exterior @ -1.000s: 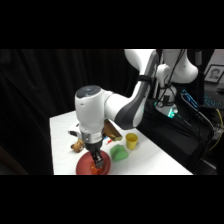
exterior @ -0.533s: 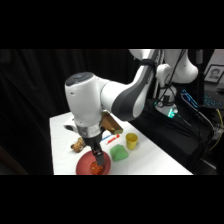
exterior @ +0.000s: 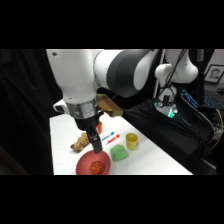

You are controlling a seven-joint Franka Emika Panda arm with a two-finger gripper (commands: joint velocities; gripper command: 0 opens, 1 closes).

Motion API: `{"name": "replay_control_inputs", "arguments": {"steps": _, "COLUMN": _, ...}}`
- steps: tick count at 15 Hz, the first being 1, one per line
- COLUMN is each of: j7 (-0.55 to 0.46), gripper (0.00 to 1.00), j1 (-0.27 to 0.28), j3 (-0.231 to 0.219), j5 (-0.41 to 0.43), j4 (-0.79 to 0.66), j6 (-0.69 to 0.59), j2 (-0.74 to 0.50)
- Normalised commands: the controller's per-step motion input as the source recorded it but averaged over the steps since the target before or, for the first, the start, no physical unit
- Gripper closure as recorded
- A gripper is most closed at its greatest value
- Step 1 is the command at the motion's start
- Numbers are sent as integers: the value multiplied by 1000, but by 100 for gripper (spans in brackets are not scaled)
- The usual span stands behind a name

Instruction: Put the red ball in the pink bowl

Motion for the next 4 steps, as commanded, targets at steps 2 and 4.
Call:
{"name": "replay_control_inputs", "arguments": {"steps": 2, "j7": -42, "gripper": 0, "j1": -47, "j3": 42, "j5": 155, "j4": 213, "j6": -270, "j2": -41}}
{"name": "replay_control_inputs", "arguments": {"steps": 4, "j7": 37, "gripper": 0, "j1": -25, "j3": 22, "j5": 120, "j4": 214, "j6": -272, "j2": -16}}
